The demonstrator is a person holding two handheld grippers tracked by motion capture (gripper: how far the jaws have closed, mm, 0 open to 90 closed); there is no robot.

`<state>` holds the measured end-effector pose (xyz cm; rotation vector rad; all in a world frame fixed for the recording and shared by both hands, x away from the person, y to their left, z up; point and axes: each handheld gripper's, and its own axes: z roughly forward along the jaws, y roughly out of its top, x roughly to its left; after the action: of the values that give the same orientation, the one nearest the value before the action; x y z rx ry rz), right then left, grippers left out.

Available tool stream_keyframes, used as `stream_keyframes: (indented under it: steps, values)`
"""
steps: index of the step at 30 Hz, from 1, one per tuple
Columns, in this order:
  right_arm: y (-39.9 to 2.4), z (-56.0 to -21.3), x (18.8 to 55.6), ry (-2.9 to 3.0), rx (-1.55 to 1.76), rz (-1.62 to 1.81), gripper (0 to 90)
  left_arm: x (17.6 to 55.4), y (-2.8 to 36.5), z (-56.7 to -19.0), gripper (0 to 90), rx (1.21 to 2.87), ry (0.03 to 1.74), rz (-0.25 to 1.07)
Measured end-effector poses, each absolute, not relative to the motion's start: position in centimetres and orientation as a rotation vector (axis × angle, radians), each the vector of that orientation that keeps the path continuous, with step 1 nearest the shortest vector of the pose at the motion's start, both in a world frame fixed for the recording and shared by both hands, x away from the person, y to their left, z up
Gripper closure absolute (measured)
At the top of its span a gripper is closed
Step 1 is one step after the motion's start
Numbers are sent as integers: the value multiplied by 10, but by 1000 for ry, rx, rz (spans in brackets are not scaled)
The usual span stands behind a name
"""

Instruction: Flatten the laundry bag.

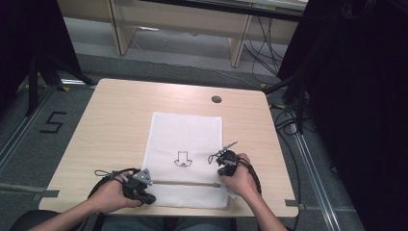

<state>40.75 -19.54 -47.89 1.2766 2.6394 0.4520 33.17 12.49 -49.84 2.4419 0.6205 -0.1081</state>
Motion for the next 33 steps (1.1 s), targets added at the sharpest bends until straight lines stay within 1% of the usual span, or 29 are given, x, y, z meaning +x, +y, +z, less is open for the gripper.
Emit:
stream_keyframes:
  steps: [3,4,8,10,11,12,14,15,16,17,19,20,29,33]
  values:
    - [-196,-479,406,2643,1286,455,900,331,125,-497,862,2468,598,-105]
    - [-196,-479,406,2645,1287,456,900,329,125,-498,860,2455,615,-119]
    - [-196,-479,406,2645,1286,456,900,328,124,-493,784,2462,529,-143]
    - [-196,-479,407,2640,1272,465,900,330,125,-489,765,2440,537,-138]
    - [-197,-475,405,2626,1296,490,900,334,128,-482,754,2359,556,-117]
    - [-198,-473,406,2608,1281,511,900,337,131,-480,738,2324,588,-91]
    - [-198,-466,404,2590,1286,552,900,344,136,-479,708,2286,622,-9]
    - [-198,-466,404,2590,1286,552,900,344,136,-479,703,2286,622,-9]
    - [-198,-464,400,2599,1298,559,900,350,141,-482,704,2258,669,51]
    - [-198,-465,398,2618,1288,551,900,353,143,-484,705,2255,688,68]
    - [-199,-469,392,2632,1312,529,900,357,144,-487,704,2244,705,97]
    - [-200,-471,390,2644,1310,510,900,360,145,-488,704,2281,674,118]
    - [-199,-478,387,2686,1293,459,900,363,142,-500,701,2344,712,54]
    - [-199,-478,386,2689,1315,451,900,362,141,-500,702,2372,701,69]
